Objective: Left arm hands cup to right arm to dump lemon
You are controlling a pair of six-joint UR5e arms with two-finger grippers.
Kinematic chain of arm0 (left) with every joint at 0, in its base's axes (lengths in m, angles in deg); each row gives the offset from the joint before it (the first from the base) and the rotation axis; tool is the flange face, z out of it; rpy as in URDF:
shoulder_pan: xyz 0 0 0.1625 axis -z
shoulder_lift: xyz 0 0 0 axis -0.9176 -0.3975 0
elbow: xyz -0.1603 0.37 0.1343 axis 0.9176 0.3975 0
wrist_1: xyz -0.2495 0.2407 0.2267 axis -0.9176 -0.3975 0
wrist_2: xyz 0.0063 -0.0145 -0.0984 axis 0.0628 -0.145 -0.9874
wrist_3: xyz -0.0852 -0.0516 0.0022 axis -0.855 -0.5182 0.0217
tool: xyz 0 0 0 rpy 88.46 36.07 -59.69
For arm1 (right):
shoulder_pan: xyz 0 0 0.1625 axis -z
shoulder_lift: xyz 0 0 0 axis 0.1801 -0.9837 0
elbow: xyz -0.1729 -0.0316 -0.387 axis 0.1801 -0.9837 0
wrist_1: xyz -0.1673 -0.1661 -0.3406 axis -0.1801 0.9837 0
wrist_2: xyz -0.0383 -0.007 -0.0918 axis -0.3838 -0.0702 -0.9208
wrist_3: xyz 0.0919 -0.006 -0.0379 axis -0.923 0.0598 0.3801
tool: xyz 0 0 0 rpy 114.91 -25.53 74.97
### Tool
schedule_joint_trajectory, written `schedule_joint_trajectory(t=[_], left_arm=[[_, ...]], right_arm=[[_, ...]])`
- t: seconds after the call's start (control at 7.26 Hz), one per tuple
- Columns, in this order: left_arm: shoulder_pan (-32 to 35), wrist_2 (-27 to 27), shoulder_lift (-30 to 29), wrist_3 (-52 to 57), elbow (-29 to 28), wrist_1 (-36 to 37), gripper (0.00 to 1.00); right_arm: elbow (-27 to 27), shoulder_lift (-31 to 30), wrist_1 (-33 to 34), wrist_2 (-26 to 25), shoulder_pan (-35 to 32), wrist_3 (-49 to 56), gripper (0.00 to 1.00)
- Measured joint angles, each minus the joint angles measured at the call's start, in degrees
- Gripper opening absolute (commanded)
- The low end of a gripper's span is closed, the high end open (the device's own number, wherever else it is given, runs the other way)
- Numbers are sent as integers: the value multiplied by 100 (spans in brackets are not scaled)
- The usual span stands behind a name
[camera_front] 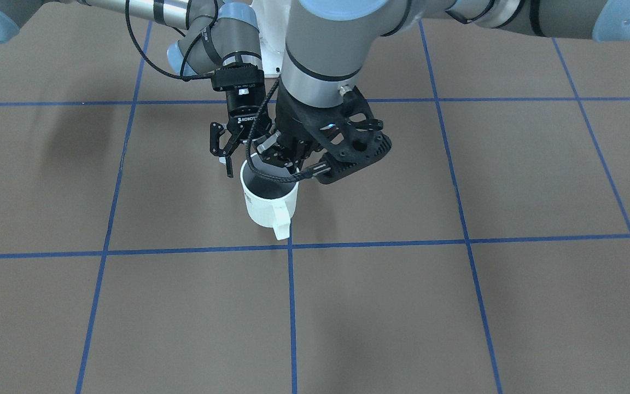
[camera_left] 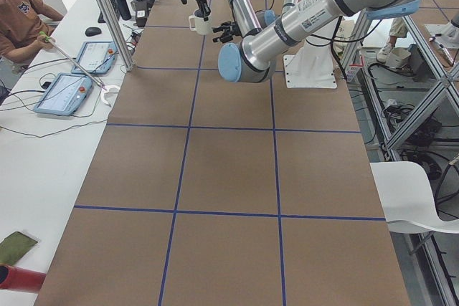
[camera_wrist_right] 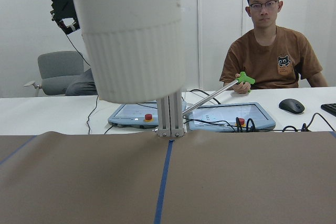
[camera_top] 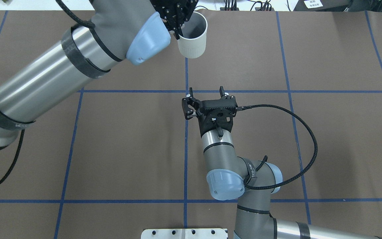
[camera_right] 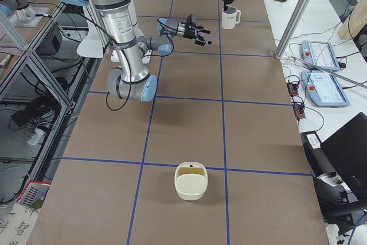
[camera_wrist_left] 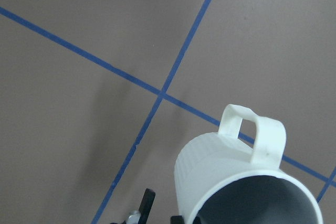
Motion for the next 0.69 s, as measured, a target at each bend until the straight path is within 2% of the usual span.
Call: schedule_joint_trajectory(t=[0.14,0.41,0.69], left_arm=[[193,-2,254,430,160,93,0],[569,-3,1280,1571,817,170,0],[869,3,2194,2751,1245,174,0]], right_arm=[[35,-31,-9,201,-98,196,100],[84,-267,-10,845,-424,667,100],[270,-638,-2,1798,-871,1254,100]])
